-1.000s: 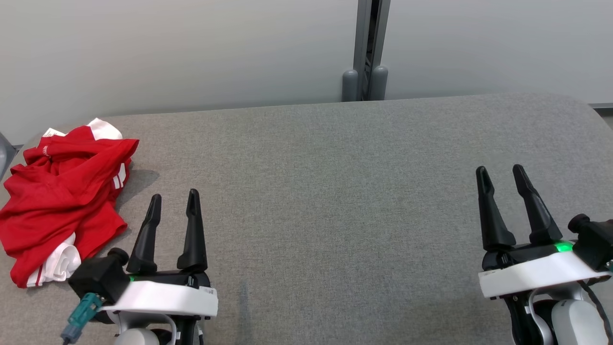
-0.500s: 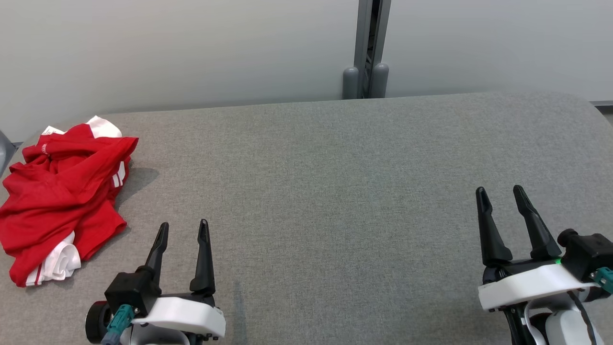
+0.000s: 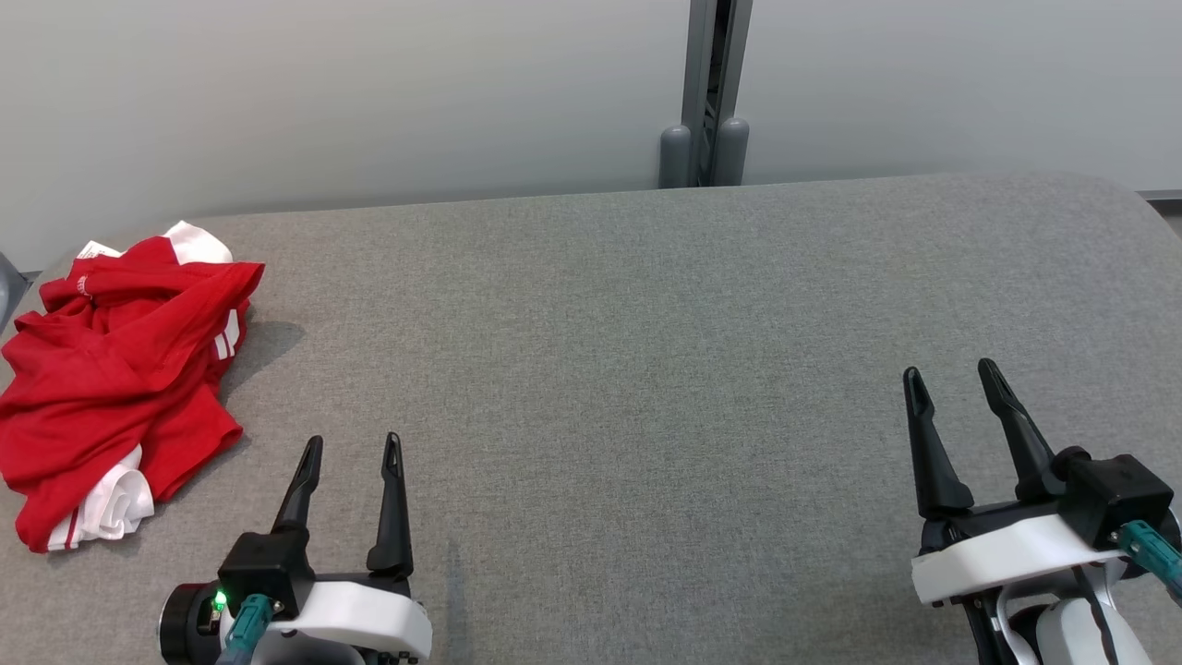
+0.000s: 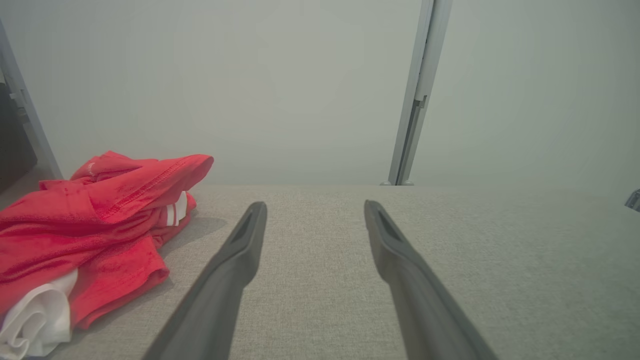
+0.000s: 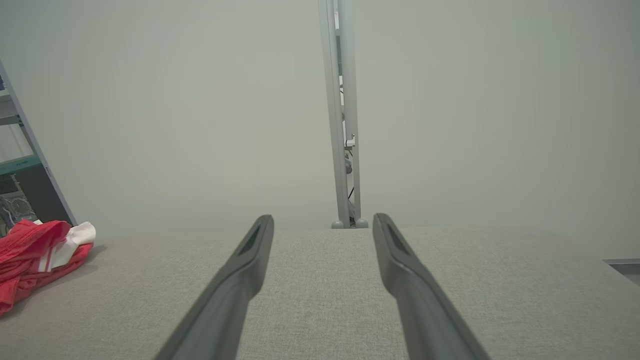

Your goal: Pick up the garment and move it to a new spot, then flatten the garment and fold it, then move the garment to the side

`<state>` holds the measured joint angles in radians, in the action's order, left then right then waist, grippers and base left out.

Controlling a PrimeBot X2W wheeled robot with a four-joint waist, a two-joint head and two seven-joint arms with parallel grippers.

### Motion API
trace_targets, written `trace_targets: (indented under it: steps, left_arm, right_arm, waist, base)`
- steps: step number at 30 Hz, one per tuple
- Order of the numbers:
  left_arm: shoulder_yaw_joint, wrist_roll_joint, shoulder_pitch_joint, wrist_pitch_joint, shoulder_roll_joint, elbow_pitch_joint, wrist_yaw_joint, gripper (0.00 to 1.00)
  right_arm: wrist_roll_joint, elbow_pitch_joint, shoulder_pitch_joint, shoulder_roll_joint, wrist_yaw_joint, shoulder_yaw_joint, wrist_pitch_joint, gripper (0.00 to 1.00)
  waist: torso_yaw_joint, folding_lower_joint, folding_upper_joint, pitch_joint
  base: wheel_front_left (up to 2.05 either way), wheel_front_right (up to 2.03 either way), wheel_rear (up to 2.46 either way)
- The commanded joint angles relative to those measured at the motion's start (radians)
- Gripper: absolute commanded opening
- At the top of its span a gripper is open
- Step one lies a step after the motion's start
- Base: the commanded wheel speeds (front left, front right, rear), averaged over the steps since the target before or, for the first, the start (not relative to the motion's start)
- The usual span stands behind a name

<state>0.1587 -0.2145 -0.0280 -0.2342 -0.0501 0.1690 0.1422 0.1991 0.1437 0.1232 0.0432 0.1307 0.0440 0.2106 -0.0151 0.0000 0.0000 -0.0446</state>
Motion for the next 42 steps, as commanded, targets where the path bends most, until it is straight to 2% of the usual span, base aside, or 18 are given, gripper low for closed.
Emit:
trace_targets:
  steps: [1,10,15,19,42]
  left_arm:
    - [-0.005,0.022,-0.005,-0.006,-0.004,0.0,0.0,1.0]
    - [-0.021,0.038,0.005,-0.019,-0.002,-0.004,-0.008,1.0]
    - [-0.015,0.002,0.018,-0.025,-0.002,0.02,-0.008,1.0]
    - [-0.008,0.014,0.017,-0.031,-0.002,0.036,-0.006,1.0]
    - [-0.012,-0.015,0.027,-0.032,-0.002,0.039,-0.012,1.0]
  right_arm:
    - [-0.025,0.001,0.013,0.009,0.0,0.003,0.013,1.0]
    - [-0.059,0.02,0.017,0.01,0.0,0.002,0.034,1.0]
    - [-0.079,0.062,0.01,0.011,0.0,-0.006,0.049,1.0]
    - [-0.093,0.096,0.013,0.011,0.0,-0.009,0.058,1.0]
    - [-0.055,0.11,0.011,0.011,0.0,-0.011,0.058,1.0]
  waist:
    - [0.0,0.0,0.0,0.001]
    - [0.0,0.0,0.0,0.004]
    - [-0.001,0.0,0.0,0.01]
    - [0.001,0.0,0.0,0.016]
    - [0.005,0.0,0.0,0.02]
  base:
    - [0.0,0.0,0.0]
    - [0.0,0.0,0.0]
    - [0.0,0.0,0.0]
    - [0.0,0.0,0.0]
    - [0.0,0.0,0.0]
